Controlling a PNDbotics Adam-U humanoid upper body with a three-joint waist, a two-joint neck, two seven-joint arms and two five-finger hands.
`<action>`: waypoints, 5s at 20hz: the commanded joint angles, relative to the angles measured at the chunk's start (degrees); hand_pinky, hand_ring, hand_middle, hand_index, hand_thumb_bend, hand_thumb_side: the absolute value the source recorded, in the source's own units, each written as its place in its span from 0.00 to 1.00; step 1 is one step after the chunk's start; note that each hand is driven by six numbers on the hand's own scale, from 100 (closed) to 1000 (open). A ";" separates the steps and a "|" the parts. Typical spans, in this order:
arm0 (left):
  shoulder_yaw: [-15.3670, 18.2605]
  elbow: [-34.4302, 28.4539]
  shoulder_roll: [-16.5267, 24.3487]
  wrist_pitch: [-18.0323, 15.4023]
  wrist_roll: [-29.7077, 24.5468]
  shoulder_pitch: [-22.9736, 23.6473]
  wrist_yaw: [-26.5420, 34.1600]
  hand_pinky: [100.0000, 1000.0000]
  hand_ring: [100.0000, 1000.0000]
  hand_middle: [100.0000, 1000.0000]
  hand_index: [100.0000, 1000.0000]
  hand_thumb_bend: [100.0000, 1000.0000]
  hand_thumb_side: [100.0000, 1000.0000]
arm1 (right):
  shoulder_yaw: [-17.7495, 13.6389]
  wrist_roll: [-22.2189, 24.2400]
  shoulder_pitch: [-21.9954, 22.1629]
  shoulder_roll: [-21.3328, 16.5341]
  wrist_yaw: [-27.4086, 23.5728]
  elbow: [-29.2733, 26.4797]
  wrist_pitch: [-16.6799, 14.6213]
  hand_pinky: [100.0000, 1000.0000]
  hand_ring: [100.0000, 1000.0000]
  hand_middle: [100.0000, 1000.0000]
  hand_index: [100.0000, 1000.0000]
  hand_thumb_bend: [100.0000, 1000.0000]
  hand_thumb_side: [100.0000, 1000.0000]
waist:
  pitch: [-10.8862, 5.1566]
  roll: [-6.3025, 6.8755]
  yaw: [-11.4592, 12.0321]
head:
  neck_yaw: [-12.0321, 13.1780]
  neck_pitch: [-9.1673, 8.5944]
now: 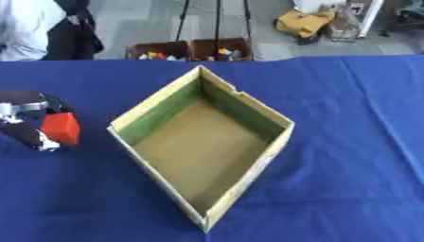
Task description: Pick up objects on the table and place them in the box.
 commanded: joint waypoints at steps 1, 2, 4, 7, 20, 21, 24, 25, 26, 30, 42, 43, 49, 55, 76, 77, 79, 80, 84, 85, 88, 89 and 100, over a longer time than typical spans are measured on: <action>0.97 -0.07 1.22 0.14 1.87 -0.63 -0.80 0.56 0.68 0.74 0.90 0.31 0.36 | -0.37 0.12 -0.74 -0.90 -0.28 -1.01 0.13 0.74 0.68 0.75 0.77 0.00 0.76 | -0.05 -0.06 -0.10 | 0.23 -0.73; 0.95 0.08 1.21 0.21 2.22 -0.61 -1.05 0.54 0.64 0.71 0.89 0.29 0.35 | -0.36 0.09 -0.76 -0.89 -0.28 -1.01 0.17 0.74 0.68 0.75 0.77 0.00 0.76 | -0.02 -0.05 -0.11 | 0.26 -0.74; 0.84 0.42 1.24 0.48 2.45 -0.52 -1.74 0.50 0.58 0.67 0.86 0.25 0.34 | -0.37 0.04 -0.78 -0.88 -0.30 -1.01 0.16 0.74 0.68 0.75 0.77 0.00 0.76 | 0.04 -0.05 -0.14 | 0.31 -0.69; 0.83 0.73 1.07 0.80 2.56 -0.49 -2.34 0.45 0.54 0.63 0.83 0.20 0.33 | -0.39 -0.05 -0.77 -0.88 -0.34 -1.01 0.17 0.74 0.68 0.75 0.77 0.00 0.76 | 0.09 -0.09 -0.11 | 0.41 -0.64; 0.98 -0.57 1.40 2.10 6.19 -0.89 0.71 0.24 0.40 0.47 0.62 0.00 0.27 | -0.44 -0.47 -0.42 -0.70 -0.42 -1.01 0.48 0.74 0.68 0.75 0.78 0.00 0.75 | -0.51 -0.06 0.14 | 0.48 -0.20; 0.99 -0.81 1.49 2.29 6.55 -0.95 0.80 0.23 0.40 0.47 0.62 0.00 0.27 | -0.44 -0.50 -0.39 -0.69 -0.42 -1.01 0.51 0.74 0.68 0.75 0.78 0.00 0.74 | -0.62 -0.03 0.18 | 0.46 -0.14; 0.99 -1.87 1.83 2.92 7.29 -0.96 1.30 0.21 0.39 0.46 0.61 0.00 0.31 | -0.44 -0.51 -0.24 -0.66 -0.40 -1.01 0.55 0.74 0.68 0.75 0.78 0.00 0.74 | -1.05 0.06 0.30 | 0.38 0.15; 0.98 -2.35 2.00 3.15 7.44 -0.93 1.49 0.20 0.38 0.45 0.60 0.00 0.32 | -0.45 -0.52 -0.17 -0.68 -0.38 -1.01 0.56 0.74 0.68 0.75 0.78 0.00 0.74 | -1.20 0.09 0.33 | 0.33 0.23; 0.96 -2.91 2.19 3.38 7.60 -0.93 1.64 0.19 0.38 0.45 0.60 0.00 0.34 | -0.47 -0.54 -0.10 -0.68 -0.37 -1.01 0.57 0.74 0.68 0.75 0.78 0.00 0.74 | -1.37 0.13 0.37 | 0.28 0.33; 1.13 -5.80 2.99 4.08 7.94 -0.95 2.78 0.18 0.36 0.44 0.59 0.00 0.39 | -0.47 -0.56 0.10 -0.67 -0.31 -1.01 0.56 0.74 0.68 0.75 0.78 0.00 0.74 | -2.02 0.32 0.53 | -0.02 0.79; 1.03 -21.37 4.31 5.39 6.72 -1.97 7.78 0.15 0.35 0.42 0.57 0.00 0.38 | -0.57 -0.77 0.65 -0.73 -0.22 -1.01 0.51 0.74 0.69 0.75 0.78 0.00 0.73 | -4.00 0.94 0.89 | -0.52 1.95; 0.80 -23.00 4.30 5.45 6.36 -2.14 8.03 0.15 0.35 0.42 0.57 0.00 0.38 | -0.56 -0.78 0.67 -0.74 -0.23 -1.01 0.49 0.74 0.69 0.75 0.78 0.00 0.73 | -4.13 0.99 0.89 | -0.51 2.03; -1.74 -32.79 2.63 5.63 3.54 -4.21 8.62 0.16 0.35 0.43 0.58 0.00 0.38 | -0.50 -0.79 0.78 -0.70 -0.40 -1.01 0.39 0.74 0.69 0.75 0.78 0.00 0.73 | -4.89 1.32 0.66 | -0.13 2.30; -4.03 -37.15 -3.70 7.19 0.71 -8.25 9.76 0.16 0.35 0.42 0.58 0.00 0.37 | -0.37 -0.66 0.68 -0.48 -0.67 -1.01 0.28 0.74 0.69 0.75 0.78 0.00 0.73 | -5.44 1.44 0.11 | 0.54 2.45; -10.90 -23.82 -23.72 8.04 -1.75 -7.64 1.59 0.15 0.34 0.41 0.57 0.00 0.39 | -0.14 -0.71 -0.16 0.47 -1.26 -1.01 0.11 0.74 0.69 0.75 0.78 0.00 0.72 | -4.57 1.50 -1.32 | 1.35 1.65; -11.05 -22.48 -24.23 7.95 -1.51 -7.44 0.30 0.15 0.34 0.41 0.57 0.00 0.39 | -0.16 -0.77 -0.19 0.53 -1.27 -1.01 0.11 0.74 0.69 0.75 0.78 0.00 0.72 | -4.45 1.49 -1.43 | 1.28 1.52; -11.22 -20.47 -25.19 7.65 -0.60 -7.29 -2.66 0.16 0.35 0.42 0.57 0.00 0.39 | -0.18 -0.87 -0.22 0.60 -1.29 -1.01 0.12 0.74 0.69 0.75 0.78 0.00 0.72 | -4.29 1.44 -1.55 | 1.24 1.34; -11.32 -19.67 -25.65 7.46 -0.16 -7.28 -4.25 0.16 0.35 0.42 0.57 0.00 0.39 | -0.18 -0.90 -0.23 0.64 -1.30 -1.01 0.13 0.74 0.69 0.75 0.78 0.00 0.71 | -4.22 1.41 -1.57 | 1.23 1.30; -11.89 -17.57 -26.91 6.85 1.13 -7.33 -11.02 0.19 0.38 0.46 0.59 0.00 0.39 | -0.12 -0.96 -0.33 0.76 -1.33 -1.01 0.16 0.74 0.69 0.75 0.78 0.00 0.71 | -4.02 1.39 -1.55 | 1.32 1.25; -12.12 -16.96 -27.26 6.77 1.39 -7.18 -12.70 0.19 0.39 0.46 0.59 0.00 0.39 | -0.10 -0.96 -0.37 0.80 -1.35 -1.01 0.16 0.74 0.69 0.75 0.78 0.00 0.71 | -3.94 1.36 -1.55 | 1.34 1.23; -12.49 -14.78 -28.18 6.25 1.81 -6.71 -15.27 0.25 0.44 0.51 0.63 0.00 0.38 | -0.06 -0.94 -0.46 0.84 -1.38 -1.01 0.18 0.75 0.69 0.75 0.78 0.00 0.72 | -3.79 1.28 -1.59 | 1.37 1.12; -12.56 -13.98 -28.41 6.06 1.72 -6.56 -15.65 0.27 0.45 0.52 0.64 0.00 0.37 | -0.05 -0.94 -0.51 0.85 -1.38 -1.01 0.17 0.75 0.69 0.75 0.78 0.00 0.72 | -3.74 1.26 -1.62 | 1.39 1.06; -12.56 -9.53 -29.53 1.72 -1.28 -5.84 -17.60 0.63 0.75 0.79 0.95 0.00 0.36 | -0.12 -1.12 -0.53 1.07 -1.37 -1.01 0.21 0.75 0.69 0.75 0.78 0.00 0.71 | -3.55 1.14 -1.62 | 1.44 0.65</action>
